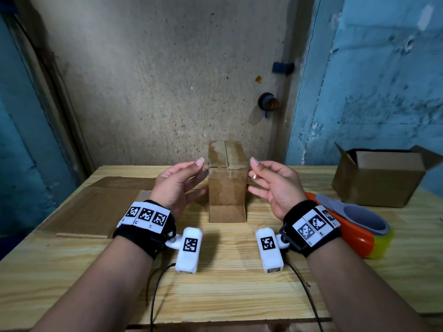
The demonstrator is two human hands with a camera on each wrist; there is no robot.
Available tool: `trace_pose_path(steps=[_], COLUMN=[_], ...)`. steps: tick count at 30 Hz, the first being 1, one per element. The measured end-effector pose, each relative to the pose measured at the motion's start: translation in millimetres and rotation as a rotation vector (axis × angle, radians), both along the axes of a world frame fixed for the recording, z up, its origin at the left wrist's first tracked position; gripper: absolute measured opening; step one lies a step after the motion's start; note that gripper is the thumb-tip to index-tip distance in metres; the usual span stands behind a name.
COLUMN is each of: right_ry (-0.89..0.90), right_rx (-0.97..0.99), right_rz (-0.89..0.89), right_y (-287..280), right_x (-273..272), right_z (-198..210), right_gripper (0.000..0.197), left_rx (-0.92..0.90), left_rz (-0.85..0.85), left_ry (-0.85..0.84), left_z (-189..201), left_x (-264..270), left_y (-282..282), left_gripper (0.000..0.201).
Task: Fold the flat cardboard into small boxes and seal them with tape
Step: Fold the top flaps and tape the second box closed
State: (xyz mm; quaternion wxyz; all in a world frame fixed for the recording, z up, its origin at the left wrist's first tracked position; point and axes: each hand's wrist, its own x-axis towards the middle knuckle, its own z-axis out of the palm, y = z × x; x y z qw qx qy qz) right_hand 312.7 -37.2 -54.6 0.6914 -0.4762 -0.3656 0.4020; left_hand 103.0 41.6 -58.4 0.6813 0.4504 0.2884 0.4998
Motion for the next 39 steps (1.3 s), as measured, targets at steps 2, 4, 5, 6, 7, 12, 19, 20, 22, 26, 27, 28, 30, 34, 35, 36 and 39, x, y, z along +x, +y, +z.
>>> trace_pose_path(steps=[2,4,5,6,7,12,19,20,22,26,27,28,30,34,35,36,39], right_ry=[0.011,0.013,0.012,0.013,0.014,0.019,0.015,0.014,0.012,0.012,0.013,0.014,0.012,0.01,0.013,0.016,0.012], right_rx=[0.009,0.015,0.016,0.014,0.012,0.002,-0.01,-0.012,-0.016,-0.02,-0.02,-0.022,-0.025,-0.036,-0.04,-0.044,-0.056], right_rz=[0.0,-0.001,-0.003,-0.004,-0.005,-0.003,-0.005,-0.004,0.0,0.005,0.005,0.006,0.006,0.005,0.003,0.001,0.003], right_y=[0.4,0.4,0.3,0.4,0.3,0.8,0.6,0.3,0.2,0.0,-0.3,-0.5,-1.1,-1.1,-1.1,-1.1,-1.8], right_x=[-0.3,-0.3,-0.2,-0.2,0.0,-0.1,0.6,0.7,0.3,0.0,-0.1,-0.2,-0.2,0.1,0.0,-0.2,-0.9], right_z=[-0.5,-0.7,-0.7,-0.9,-1.0,-0.9,-1.4,-1.3,-0.9,-0.5,-0.3,0.0,0.1,0.3,0.2,0.3,0.5], right_gripper=[0.037,0.037,0.035,0.032,0.029,0.026,0.019,0.018,0.018,0.019,0.019,0.019,0.02,0.021,0.023,0.027,0.026], left_rx=[0.001,0.0,0.001,0.002,0.005,0.008,0.003,0.001,-0.007,-0.023,-0.026,-0.029,-0.032,-0.04,-0.042,-0.043,-0.051], left_rz=[0.01,0.015,0.015,0.015,0.015,0.009,0.007,0.009,0.012,0.015,0.015,0.016,0.021,0.031,0.033,0.035,0.033], left_ry=[0.006,0.009,0.009,0.008,0.009,0.016,0.024,0.026,0.03,0.029,0.03,0.032,0.031,0.023,0.022,0.021,0.024], left_z=[-0.4,-0.4,-0.3,-0.5,-0.7,-1.3,-2.9,-3.2,-3.5,-2.8,-2.4,-2.1,-1.4,-0.8,-0.9,-1.1,-1.9], left_x=[0.9,1.2,1.2,0.9,0.6,-0.3,0.5,0.7,1.1,1.8,2.0,2.2,2.6,3.8,4.0,4.1,4.0], left_y=[0.3,0.5,0.7,0.8,0.8,1.1,3.0,3.2,3.7,3.4,2.9,2.7,1.8,0.9,1.0,1.2,2.1], left_gripper=[0.012,0.012,0.014,0.017,0.022,0.038,0.038,0.034,0.024,0.014,0.013,0.01,0.005,0.007,0.008,0.01,0.01])
